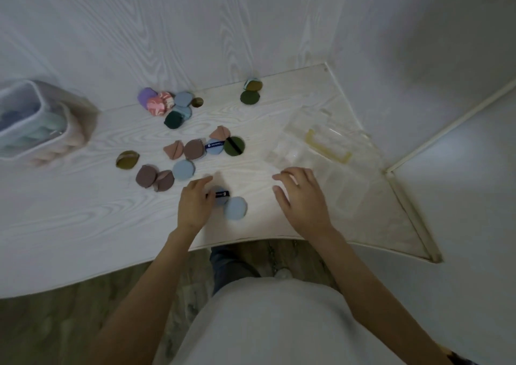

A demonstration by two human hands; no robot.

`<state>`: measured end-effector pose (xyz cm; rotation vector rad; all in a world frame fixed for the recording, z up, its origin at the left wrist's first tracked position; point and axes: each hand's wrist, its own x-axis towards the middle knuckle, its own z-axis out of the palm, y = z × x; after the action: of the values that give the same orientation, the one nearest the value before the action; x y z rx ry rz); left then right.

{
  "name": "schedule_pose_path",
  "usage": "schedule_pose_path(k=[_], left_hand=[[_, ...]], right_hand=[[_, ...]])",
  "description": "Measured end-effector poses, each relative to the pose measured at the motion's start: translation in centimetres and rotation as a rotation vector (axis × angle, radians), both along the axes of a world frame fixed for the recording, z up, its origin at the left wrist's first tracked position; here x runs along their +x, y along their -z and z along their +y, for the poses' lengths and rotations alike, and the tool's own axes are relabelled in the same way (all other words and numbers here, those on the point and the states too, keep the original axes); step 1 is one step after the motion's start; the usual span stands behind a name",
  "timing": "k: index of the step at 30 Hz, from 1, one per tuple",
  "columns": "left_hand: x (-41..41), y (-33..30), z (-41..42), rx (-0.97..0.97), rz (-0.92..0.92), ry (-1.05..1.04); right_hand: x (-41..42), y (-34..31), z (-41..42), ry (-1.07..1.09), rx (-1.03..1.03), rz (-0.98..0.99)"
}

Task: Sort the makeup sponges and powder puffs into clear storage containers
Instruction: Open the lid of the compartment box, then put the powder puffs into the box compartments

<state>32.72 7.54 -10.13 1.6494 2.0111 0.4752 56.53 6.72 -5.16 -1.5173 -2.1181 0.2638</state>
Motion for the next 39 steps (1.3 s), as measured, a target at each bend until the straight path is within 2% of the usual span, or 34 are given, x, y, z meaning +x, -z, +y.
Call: schedule_pose_path(k=[2, 4, 7, 9, 13, 17, 22, 25, 28, 33, 39], left_hand=[[-1.0, 0.7, -0.3, -0.081, 0.068, 0.029], [-1.2, 0.5, -0.3, -0.148, 0.035, -0.05], [-1.1, 0.2, -0.2, -0.137, -0.012, -0.072], [-1.0, 0.2, 0.0, -0.133, -0.01, -0.033], [-1.5, 0.8, 0.6, -0.167, -0.068, -0.055], [-2.3, 0.2, 1.4, -0.205, -0.19, -0.005], [-0.8, -4.1, 5.0, -0.006, -0.518, 0.093], [3.0, -6.4, 8.3, 0.129, -0.601, 0.075], [6.7, -6.5, 10.1, 0.115, -0.524, 0.139], [9.2, -3.6, 11.1, 0.124, -0.159, 0.186], [10.2, -2.0, 11.2, 0.161, -0.096, 0.185]], right_hand=[[-2.7, 0.9, 0.4, -0.111, -0.142, -0.011], [-5.3, 2.3, 0.8, -0.176, -0.288, -0.078], [-8.2, 4.0, 1.6, -0.187, -0.421, -0.298], [-9.1, 4.7, 1.9, -0.158, -0.495, -0.331], [-8.7, 5.5, 2.4, -0.129, -0.565, -0.157], [-6.0, 3.2, 3.7, -0.077, -0.531, 0.124], [-1.1, -1.8, 5.5, 0.168, -0.32, 0.482], [1.0, -2.9, 6.4, 0.299, -0.268, 0.656], [2.1, -3.0, 7.1, 0.345, -0.251, 0.672], [3.3, -3.0, 8.0, 0.304, -0.215, 0.593], [3.9, -2.3, 9.4, 0.142, -0.219, 0.401]])
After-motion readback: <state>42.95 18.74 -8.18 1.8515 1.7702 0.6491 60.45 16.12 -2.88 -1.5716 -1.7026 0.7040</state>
